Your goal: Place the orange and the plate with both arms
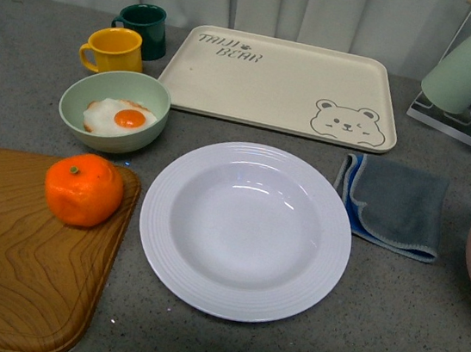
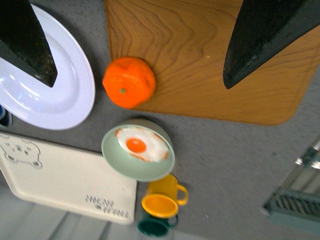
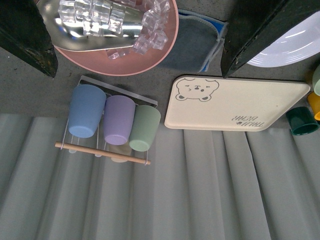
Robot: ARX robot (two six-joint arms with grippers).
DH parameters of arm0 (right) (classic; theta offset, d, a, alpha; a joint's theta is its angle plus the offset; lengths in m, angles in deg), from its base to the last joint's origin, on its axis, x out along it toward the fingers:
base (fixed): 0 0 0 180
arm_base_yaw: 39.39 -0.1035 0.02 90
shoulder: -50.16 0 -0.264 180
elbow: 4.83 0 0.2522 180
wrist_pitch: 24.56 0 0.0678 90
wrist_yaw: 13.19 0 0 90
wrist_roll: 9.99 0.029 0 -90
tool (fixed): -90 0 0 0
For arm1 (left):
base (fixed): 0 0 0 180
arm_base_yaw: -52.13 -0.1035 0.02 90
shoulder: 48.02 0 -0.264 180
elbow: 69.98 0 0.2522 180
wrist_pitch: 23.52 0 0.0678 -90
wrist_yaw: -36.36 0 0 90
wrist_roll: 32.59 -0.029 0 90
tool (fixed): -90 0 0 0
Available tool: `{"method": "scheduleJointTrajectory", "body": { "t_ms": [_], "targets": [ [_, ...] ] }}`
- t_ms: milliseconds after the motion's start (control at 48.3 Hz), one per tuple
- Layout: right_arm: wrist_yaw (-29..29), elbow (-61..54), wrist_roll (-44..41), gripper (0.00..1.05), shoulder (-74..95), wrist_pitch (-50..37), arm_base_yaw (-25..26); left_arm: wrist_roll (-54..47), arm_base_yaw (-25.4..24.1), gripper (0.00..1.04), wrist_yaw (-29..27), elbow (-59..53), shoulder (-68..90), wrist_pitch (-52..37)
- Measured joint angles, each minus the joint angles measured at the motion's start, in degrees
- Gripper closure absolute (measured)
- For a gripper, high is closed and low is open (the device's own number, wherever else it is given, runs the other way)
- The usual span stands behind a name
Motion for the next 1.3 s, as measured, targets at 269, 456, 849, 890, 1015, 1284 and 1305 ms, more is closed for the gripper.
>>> {"method": "scheduleJointTrajectory", "body": {
  "t_ms": [269, 456, 849, 890, 1015, 1284, 1305],
  "targets": [
    [0.0, 0.0, 0.0, 0.09, 0.0, 0.0, 0.0, 1.4, 1.3, 0.07, 4.8, 8.6, 31.7, -9.6],
    [0.0, 0.0, 0.0, 0.09, 0.0, 0.0, 0.0, 0.9, 1.6, 0.07, 5.6, 14.1, 42.6, -9.4],
    [0.0, 0.0, 0.0, 0.09, 0.0, 0.0, 0.0, -1.4, 3.3, 0.07, 6.5, 23.0, 56.8, -9.0],
    [0.0, 0.0, 0.0, 0.09, 0.0, 0.0, 0.0, -1.1, 3.4, 0.07, 6.5, 23.5, 57.4, -8.9],
    [0.0, 0.0, 0.0, 0.09, 0.0, 0.0, 0.0, -1.5, 3.5, 0.07, 5.7, 25.7, 59.8, -8.2],
    [0.0, 0.0, 0.0, 0.09, 0.0, 0.0, 0.0, -1.6, 3.8, 0.07, 5.9, 28.6, 64.5, -8.1],
    [0.0, 0.0, 0.0, 0.09, 0.0, 0.0, 0.0, -1.6, 3.8, 0.07, 5.8, 28.7, 64.6, -8.1]
  ]
}}
